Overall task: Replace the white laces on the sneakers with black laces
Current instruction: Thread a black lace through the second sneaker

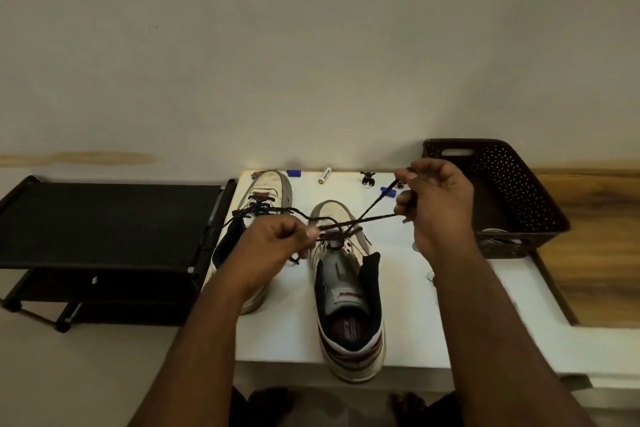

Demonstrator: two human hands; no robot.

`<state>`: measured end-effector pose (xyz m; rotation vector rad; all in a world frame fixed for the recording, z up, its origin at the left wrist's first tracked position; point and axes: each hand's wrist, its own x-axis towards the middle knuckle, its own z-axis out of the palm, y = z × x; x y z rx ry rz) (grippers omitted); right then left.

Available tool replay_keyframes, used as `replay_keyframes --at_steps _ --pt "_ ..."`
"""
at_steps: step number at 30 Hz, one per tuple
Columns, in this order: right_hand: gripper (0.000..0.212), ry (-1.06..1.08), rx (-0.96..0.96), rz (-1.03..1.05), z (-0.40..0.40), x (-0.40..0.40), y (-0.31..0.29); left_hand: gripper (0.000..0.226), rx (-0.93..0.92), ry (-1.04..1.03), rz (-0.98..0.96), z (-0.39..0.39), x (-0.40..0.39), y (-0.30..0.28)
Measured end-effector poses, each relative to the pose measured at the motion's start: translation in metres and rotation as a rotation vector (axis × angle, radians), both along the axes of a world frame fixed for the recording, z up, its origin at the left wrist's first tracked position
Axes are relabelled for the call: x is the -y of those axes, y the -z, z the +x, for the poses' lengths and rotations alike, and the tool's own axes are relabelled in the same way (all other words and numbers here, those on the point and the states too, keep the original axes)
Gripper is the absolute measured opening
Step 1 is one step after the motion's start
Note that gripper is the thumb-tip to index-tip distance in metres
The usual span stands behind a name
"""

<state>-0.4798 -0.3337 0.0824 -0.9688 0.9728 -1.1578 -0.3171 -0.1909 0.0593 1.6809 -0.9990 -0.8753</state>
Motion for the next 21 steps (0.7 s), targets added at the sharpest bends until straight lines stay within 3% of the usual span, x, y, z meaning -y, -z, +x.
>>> replay_keyframes --at_steps 2,4,6,8,11,13,15,18,21 --pt "0.021 0.037 -0.098 0.016 -0.001 0.012 0.016 0.019 0.024 -0.076 -0.080 0.003 0.000 -0.001" --pt "0.020 -0.030 -0.604 -0.186 -0.005 0.020 0.031 0.018 0.005 -0.148 -0.182 -0.005 0.004 -0.006" --pt "0.032 -0.167 -1.063 -0.415 -0.006 0.018 0.033 0.018 -0.019 -0.168 -0.267 -0.014 0.012 -0.012" --pt "0.049 -0.352 -1.037 -0.546 -0.004 0.011 0.027 0.018 -0.048 -0.157 -0.328 -0.023 0.020 -0.017" --pt "0.044 -0.597 -0.654 -0.537 0.010 -0.008 0.018 0.018 -0.044 -0.117 -0.370 -0.035 0.029 -0.025" --pt "0.017 -0.525 -0.605 -0.534 0.018 -0.009 0.023 0.018 -0.021 -0.128 -0.374 -0.038 0.032 -0.025" --pt "0.012 -0.362 -0.594 -0.470 0.017 0.000 0.030 0.017 -0.009 -0.216 -0.381 -0.030 0.030 -0.022" --pt "0.019 -0.140 -0.703 -0.465 0.002 0.018 0.036 0.018 -0.027 -0.363 -0.407 -0.013 0.025 -0.017" --pt "0.063 -0.172 -1.150 -0.461 -0.005 0.018 0.036 0.025 -0.263 -0.476 -0.462 -0.007 0.025 -0.023"
